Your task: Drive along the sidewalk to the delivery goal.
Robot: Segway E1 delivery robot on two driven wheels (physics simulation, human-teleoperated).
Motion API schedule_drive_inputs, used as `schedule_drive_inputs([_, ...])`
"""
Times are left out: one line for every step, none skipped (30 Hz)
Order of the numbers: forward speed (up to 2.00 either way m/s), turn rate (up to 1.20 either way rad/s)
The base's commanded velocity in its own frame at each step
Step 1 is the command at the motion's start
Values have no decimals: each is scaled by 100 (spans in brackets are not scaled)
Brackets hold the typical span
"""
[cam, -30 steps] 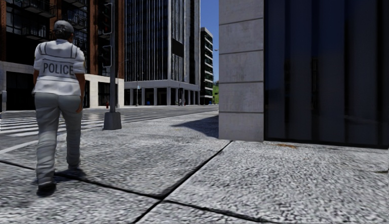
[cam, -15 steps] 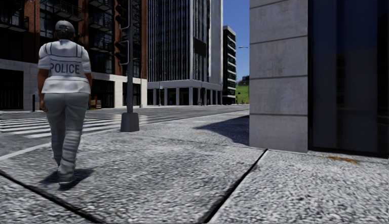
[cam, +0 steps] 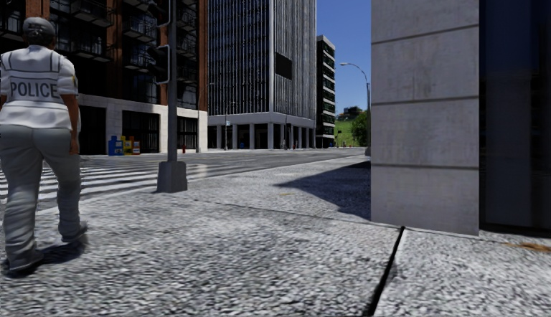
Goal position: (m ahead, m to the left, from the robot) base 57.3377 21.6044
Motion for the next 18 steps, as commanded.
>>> schedule_drive_inputs([127, 0])
schedule_drive_inputs([127, 0])
schedule_drive_inputs([127, 0])
schedule_drive_inputs([127, 0])
schedule_drive_inputs([127, 0])
schedule_drive_inputs([127, 0])
schedule_drive_inputs([126, 0])
schedule_drive_inputs([125, 0])
schedule_drive_inputs([118, 0])
schedule_drive_inputs([118, 0])
schedule_drive_inputs([113, 0])
schedule_drive_inputs([110, 0])
schedule_drive_inputs([109, 0])
schedule_drive_inputs([109, 0])
schedule_drive_inputs([109, 0])
schedule_drive_inputs([109, 0])
schedule_drive_inputs([109, 0])
schedule_drive_inputs([109, 0])
